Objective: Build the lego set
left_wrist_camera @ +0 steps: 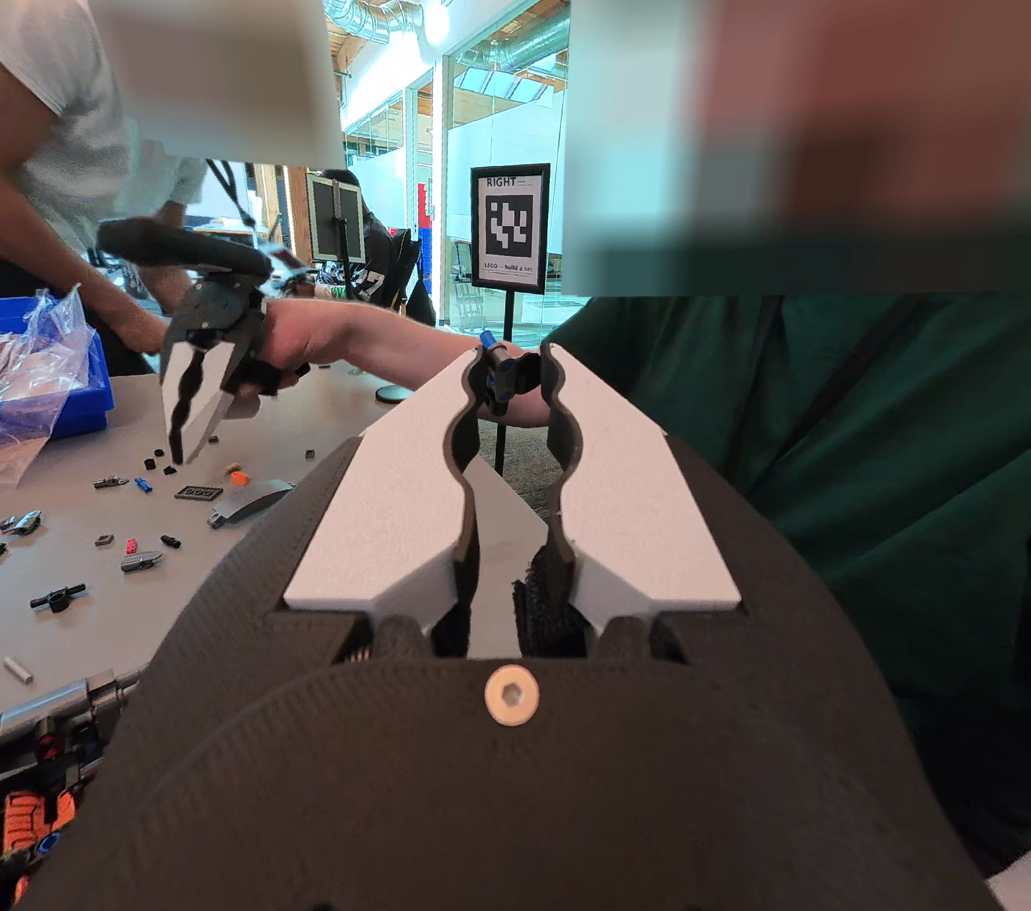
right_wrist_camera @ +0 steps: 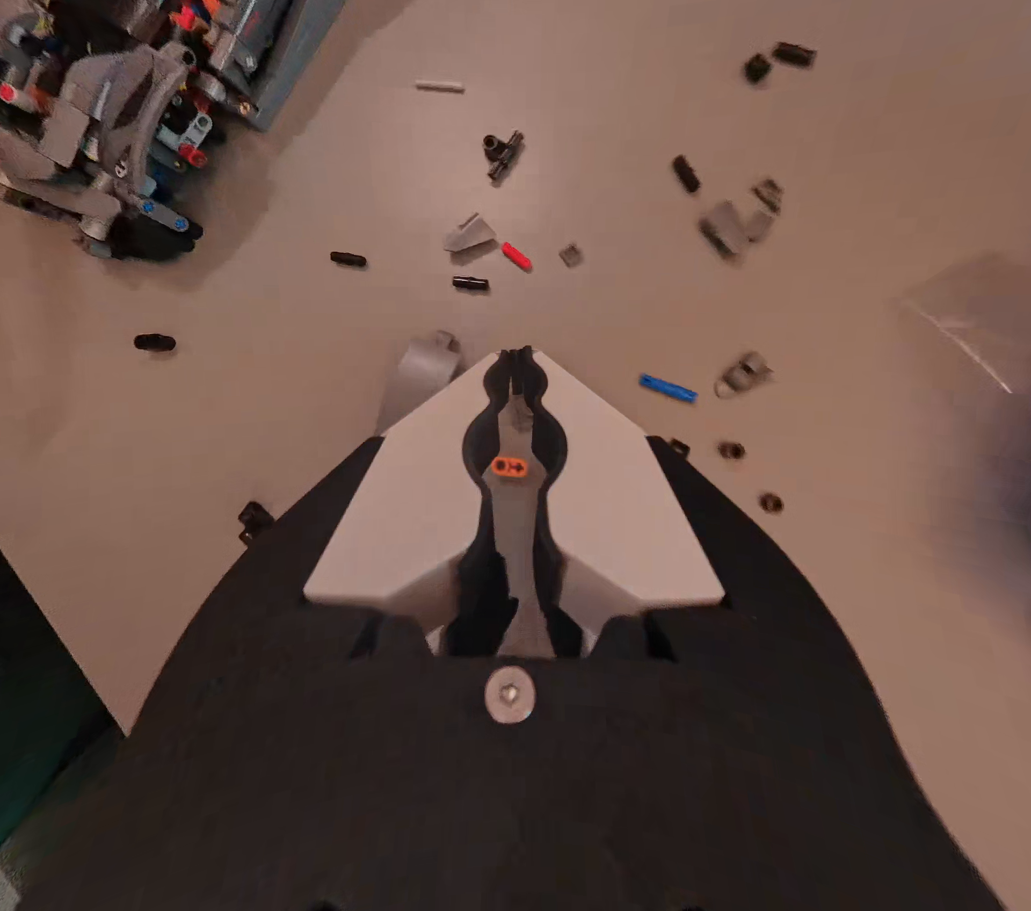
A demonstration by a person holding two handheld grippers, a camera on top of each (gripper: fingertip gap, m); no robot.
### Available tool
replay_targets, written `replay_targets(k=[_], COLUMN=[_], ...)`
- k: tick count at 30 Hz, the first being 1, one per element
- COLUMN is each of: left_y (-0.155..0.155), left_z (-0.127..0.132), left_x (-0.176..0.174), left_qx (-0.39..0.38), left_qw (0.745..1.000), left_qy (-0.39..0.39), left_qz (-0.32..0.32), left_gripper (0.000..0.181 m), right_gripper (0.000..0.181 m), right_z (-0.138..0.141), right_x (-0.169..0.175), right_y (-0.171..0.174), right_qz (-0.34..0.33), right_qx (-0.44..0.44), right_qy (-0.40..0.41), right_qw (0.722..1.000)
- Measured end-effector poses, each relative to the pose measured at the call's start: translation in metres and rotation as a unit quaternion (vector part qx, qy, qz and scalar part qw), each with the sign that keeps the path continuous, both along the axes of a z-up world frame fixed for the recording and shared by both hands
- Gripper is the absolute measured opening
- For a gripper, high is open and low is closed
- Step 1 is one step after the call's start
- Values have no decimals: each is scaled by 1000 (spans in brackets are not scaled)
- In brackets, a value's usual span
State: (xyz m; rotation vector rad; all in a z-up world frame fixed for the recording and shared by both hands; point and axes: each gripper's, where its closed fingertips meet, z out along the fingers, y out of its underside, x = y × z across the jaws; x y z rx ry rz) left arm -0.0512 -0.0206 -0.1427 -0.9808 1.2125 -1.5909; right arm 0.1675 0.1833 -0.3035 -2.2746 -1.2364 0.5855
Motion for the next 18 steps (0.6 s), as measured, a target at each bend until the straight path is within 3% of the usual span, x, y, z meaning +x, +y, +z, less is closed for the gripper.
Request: replay_targets(k=[5, 9, 12, 14, 18], left_y=[-5, -6, -3, -2, 0], left_z=[2, 2, 1, 1, 1], left_x=[4, 8, 9, 9, 9], left_qx=[4, 3, -1, -3, -3], left_qw=[1000, 1000, 1000, 1000, 1000], left_qy=[-1, -1, 0, -3, -1], left_qz=[-7, -11, -10, -8, -2], left_gripper=[17, 17, 17, 17, 17], right_gripper=[3, 18, 21, 26, 31], right_z=[-25, -11, 10, 18, 9], right_x=[-21, -24, -11, 9, 45], right_y=[-5, 7, 45, 87, 157], right_qz=[28, 23, -23, -92, -203], right_qx=[-39, -28, 10, 37, 32], right_qy=[-28, -16, -19, -32, -73], right_qw=[998, 999, 1000, 995, 976])
